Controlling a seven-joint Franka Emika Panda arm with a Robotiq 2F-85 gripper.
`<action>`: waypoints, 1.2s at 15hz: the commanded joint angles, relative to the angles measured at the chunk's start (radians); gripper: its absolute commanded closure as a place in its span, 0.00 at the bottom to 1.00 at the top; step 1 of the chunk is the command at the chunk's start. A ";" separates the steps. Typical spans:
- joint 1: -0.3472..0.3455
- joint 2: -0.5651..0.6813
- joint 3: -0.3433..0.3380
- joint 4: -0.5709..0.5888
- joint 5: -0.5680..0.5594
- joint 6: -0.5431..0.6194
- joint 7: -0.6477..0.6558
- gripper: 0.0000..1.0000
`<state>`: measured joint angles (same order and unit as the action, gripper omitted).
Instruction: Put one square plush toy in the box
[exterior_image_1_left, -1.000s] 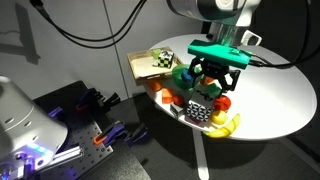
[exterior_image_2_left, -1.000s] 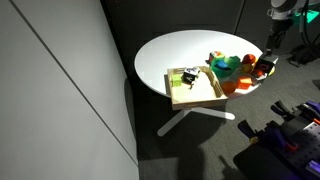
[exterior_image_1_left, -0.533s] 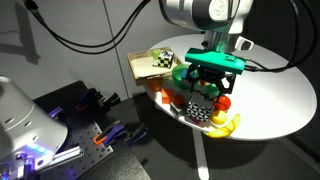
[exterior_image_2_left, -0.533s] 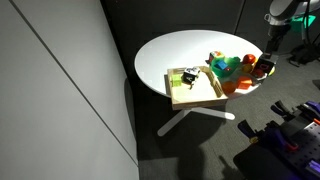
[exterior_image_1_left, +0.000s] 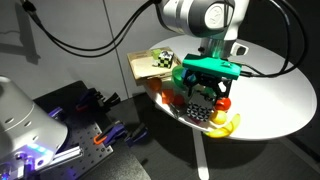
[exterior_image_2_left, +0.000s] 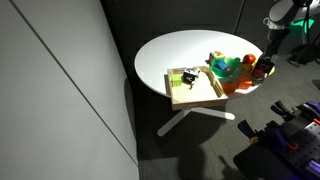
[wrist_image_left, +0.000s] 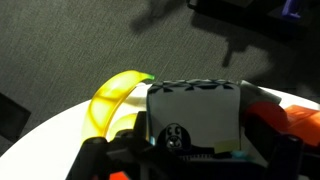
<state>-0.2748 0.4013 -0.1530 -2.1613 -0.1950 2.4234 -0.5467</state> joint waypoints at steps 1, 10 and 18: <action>-0.009 0.004 0.004 -0.005 -0.024 0.024 -0.017 0.00; 0.002 0.021 -0.003 0.007 -0.030 0.055 0.020 0.44; 0.029 -0.056 -0.002 -0.018 -0.032 0.036 0.085 0.94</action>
<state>-0.2612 0.4037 -0.1542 -2.1524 -0.2024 2.4609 -0.5078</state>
